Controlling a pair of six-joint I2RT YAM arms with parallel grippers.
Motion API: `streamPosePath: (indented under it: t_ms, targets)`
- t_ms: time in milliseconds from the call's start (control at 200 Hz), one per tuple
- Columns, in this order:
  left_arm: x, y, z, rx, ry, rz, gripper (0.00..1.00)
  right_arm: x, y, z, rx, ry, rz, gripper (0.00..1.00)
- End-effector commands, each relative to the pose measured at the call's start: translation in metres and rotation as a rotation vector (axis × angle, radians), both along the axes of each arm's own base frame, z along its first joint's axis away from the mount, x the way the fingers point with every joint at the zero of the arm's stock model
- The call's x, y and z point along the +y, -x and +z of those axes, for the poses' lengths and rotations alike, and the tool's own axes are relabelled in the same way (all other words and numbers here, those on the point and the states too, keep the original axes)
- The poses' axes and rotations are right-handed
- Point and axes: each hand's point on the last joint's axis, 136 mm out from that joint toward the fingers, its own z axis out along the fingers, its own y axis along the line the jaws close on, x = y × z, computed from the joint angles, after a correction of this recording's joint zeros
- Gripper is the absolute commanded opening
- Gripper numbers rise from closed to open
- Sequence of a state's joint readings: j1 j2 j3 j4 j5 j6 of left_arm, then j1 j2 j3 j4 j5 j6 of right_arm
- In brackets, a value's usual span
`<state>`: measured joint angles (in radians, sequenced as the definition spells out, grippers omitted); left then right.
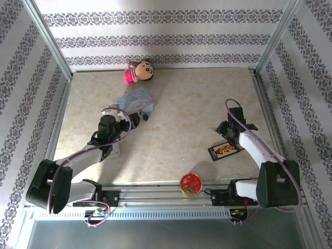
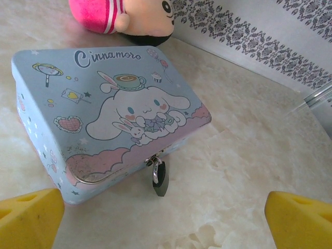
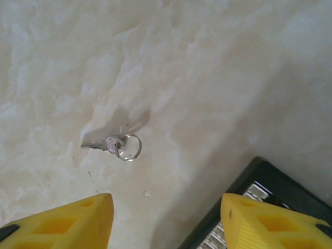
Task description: Unlock a padlock with a key
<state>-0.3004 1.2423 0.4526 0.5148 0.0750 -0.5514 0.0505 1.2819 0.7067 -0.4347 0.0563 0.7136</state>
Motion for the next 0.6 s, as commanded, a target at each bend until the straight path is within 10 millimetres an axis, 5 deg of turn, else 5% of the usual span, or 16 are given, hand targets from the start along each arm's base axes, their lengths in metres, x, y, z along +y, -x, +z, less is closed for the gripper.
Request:
streamPosePath:
  t_ms: [0, 595]
  targets:
    - [-0.008, -0.006, 0.021, -0.067, 0.041, -0.017, 0.99, 0.013, -0.017, -0.003, -0.023, -0.069, -0.007, 0.56]
    - [-0.009, -0.005, 0.017, -0.055, 0.043, -0.019, 0.99, 0.028, -0.054, -0.038, 0.0, -0.14, 0.001, 0.44]
